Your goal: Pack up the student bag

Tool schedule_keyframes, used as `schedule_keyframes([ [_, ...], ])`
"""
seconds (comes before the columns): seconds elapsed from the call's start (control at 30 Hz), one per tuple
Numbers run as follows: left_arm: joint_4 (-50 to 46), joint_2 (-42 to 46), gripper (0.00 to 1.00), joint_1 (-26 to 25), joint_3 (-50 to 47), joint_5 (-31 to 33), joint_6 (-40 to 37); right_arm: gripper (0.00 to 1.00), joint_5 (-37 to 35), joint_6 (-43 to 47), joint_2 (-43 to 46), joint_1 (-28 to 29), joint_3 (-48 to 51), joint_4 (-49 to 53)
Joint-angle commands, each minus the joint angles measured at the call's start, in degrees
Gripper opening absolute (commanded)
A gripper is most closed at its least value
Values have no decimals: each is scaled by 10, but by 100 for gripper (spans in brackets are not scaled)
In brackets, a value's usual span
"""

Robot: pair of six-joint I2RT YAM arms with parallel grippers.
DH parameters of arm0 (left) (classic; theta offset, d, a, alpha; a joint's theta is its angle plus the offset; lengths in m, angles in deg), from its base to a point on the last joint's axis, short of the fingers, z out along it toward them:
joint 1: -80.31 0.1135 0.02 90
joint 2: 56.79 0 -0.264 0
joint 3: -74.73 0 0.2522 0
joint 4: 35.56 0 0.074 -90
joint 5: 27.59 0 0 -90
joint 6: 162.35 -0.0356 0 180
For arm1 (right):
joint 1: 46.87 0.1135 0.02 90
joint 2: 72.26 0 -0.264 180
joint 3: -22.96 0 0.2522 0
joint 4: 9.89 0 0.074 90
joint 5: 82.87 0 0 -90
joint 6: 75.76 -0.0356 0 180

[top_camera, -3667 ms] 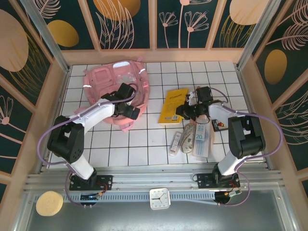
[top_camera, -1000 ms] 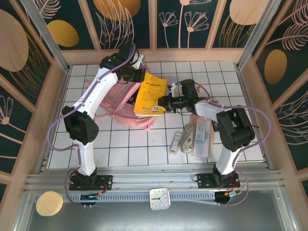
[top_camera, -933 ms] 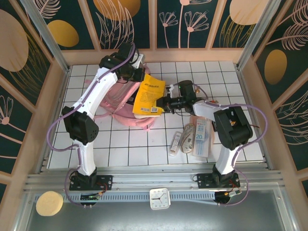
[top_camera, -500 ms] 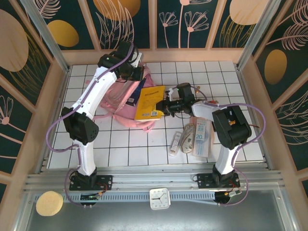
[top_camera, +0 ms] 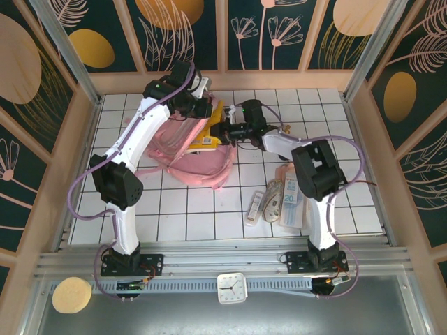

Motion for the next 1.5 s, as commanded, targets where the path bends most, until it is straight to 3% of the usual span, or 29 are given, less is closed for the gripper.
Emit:
schedule_keyframes([
  [0.0,26,40,0,-2,16,-53,20,0,-11,-13,-39,7,-38,-51],
  [0.3,42,23,0,-4,28,-93,49,0,-52,-92,-119,24,-78,-179],
  [0.5,40,8,0,-5,39,-93,49,0,-68,-43,-182,45,-191,-38],
  [0.53,38,7,0,-5,39,-88,46,7,-78,-23,-180,44,-199,2],
  [0.67,23,2,0,-5,38,-50,44,37,-132,76,-141,33,-204,181],
  [0.8,21,1,0,-5,34,-23,46,56,-194,170,-100,30,-209,336],
  [0.9,25,-3,0,-5,34,-15,51,59,-230,210,-69,30,-191,392],
  [1.2,44,-12,0,-5,29,-15,64,59,-295,270,47,30,-56,389],
  [1.47,85,-13,1,-5,-38,-30,64,59,-218,255,197,-8,99,349],
])
